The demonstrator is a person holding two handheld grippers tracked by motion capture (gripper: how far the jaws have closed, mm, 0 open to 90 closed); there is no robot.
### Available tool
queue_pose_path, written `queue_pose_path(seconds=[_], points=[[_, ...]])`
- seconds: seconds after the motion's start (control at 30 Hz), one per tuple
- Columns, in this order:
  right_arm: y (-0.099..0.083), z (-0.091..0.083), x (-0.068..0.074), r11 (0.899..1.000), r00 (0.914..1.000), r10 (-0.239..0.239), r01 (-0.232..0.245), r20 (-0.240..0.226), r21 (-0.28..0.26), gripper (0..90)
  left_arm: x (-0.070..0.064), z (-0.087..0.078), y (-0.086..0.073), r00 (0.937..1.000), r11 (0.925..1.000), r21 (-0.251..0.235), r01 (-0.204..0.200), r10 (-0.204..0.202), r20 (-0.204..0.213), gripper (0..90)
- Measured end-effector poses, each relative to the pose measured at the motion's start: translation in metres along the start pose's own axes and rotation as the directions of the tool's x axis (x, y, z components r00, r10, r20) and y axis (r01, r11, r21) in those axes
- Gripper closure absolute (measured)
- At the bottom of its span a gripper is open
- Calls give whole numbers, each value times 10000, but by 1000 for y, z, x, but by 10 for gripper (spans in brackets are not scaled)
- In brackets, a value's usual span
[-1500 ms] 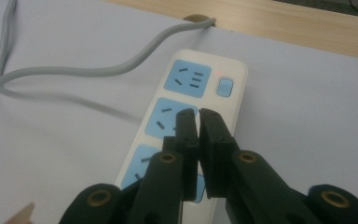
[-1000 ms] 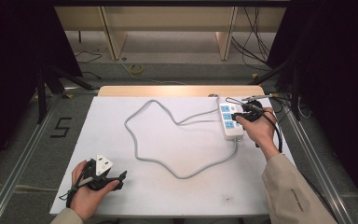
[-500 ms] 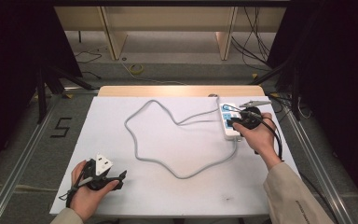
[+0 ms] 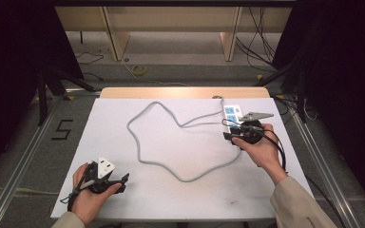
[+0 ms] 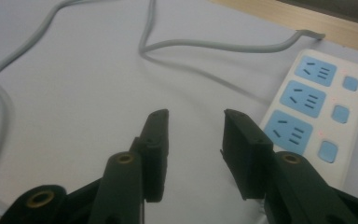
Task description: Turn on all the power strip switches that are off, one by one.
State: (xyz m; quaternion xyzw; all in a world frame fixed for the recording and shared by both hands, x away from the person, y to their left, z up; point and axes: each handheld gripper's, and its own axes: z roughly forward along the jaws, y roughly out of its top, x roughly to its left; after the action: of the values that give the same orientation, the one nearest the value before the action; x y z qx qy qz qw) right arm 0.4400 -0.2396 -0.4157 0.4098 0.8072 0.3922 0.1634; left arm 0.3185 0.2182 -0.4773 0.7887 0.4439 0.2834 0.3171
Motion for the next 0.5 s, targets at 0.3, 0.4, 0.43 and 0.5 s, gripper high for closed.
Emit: queue_pose_path(seconds=[0.3, 0.4, 0.43, 0.5], points=[[-11, -6, 15, 9993, 9981, -350, 341, -509, -180, 517, 0, 0, 0, 10000, 10000, -21, 2, -2, -29, 166], [-16, -8, 21, 9986, 9956, -439, 415, -826, -314, 502, 0, 0, 0, 10000, 10000, -15, 1, -1, -31, 166], [-17, -8, 23, 9985, 9943, -492, 466, -949, -287, 499, 0, 0, 0, 10000, 10000, -15, -1, 1, -33, 166], [-21, -9, 27, 9977, 9912, -639, 608, -1161, -306, 486, 0, 0, 0, 10000, 10000, -31, -2, 2, -39, 165]])
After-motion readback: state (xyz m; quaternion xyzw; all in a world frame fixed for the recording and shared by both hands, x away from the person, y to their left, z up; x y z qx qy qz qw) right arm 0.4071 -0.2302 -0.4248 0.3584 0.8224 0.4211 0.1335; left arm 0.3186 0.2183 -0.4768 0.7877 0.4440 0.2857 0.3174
